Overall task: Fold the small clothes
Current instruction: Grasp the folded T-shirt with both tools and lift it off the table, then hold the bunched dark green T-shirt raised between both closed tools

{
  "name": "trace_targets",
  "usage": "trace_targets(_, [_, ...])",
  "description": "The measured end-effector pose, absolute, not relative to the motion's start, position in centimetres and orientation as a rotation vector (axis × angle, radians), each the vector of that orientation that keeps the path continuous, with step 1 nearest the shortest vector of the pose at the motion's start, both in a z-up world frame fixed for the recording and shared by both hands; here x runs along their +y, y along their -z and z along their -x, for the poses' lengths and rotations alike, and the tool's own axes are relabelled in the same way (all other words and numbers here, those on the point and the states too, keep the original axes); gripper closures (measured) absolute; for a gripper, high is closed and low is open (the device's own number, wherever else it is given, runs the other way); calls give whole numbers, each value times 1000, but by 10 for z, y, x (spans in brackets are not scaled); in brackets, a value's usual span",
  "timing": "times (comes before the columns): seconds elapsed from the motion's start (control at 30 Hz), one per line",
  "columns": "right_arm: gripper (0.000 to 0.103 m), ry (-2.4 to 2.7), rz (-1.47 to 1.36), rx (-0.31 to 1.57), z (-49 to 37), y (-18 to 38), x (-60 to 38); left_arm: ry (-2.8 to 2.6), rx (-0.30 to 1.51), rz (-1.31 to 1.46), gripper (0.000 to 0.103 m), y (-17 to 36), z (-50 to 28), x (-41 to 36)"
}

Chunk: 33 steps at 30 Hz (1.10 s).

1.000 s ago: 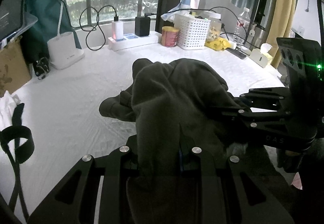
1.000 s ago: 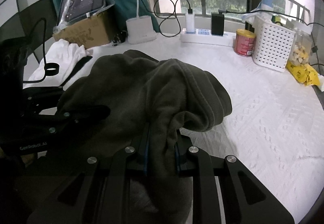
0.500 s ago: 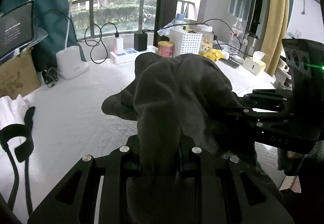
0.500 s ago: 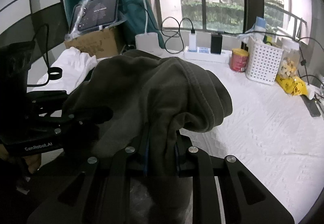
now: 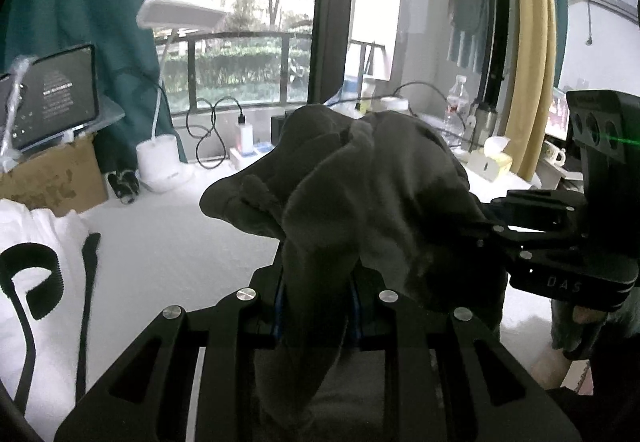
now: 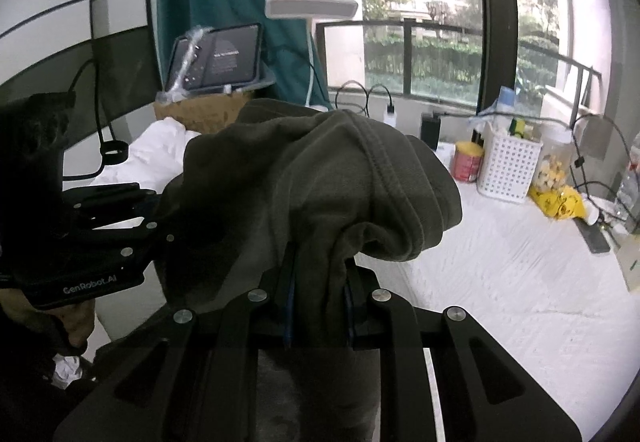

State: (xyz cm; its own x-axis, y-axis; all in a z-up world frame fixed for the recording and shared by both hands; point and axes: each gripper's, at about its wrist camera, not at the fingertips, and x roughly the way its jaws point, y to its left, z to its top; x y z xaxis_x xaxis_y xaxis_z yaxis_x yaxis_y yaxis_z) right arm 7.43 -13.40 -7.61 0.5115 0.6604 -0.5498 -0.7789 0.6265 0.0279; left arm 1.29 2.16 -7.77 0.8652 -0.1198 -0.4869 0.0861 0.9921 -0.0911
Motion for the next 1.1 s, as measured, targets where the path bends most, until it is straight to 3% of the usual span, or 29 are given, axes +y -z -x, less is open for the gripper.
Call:
trace_targets(0.03, [84, -875, 236, 546, -71, 74, -135, 108, 507, 63, 88, 76, -11, 21])
trace_targets(1.1, [85, -939, 241, 228, 4, -33, -130, 69, 227, 48, 89, -4, 45, 46])
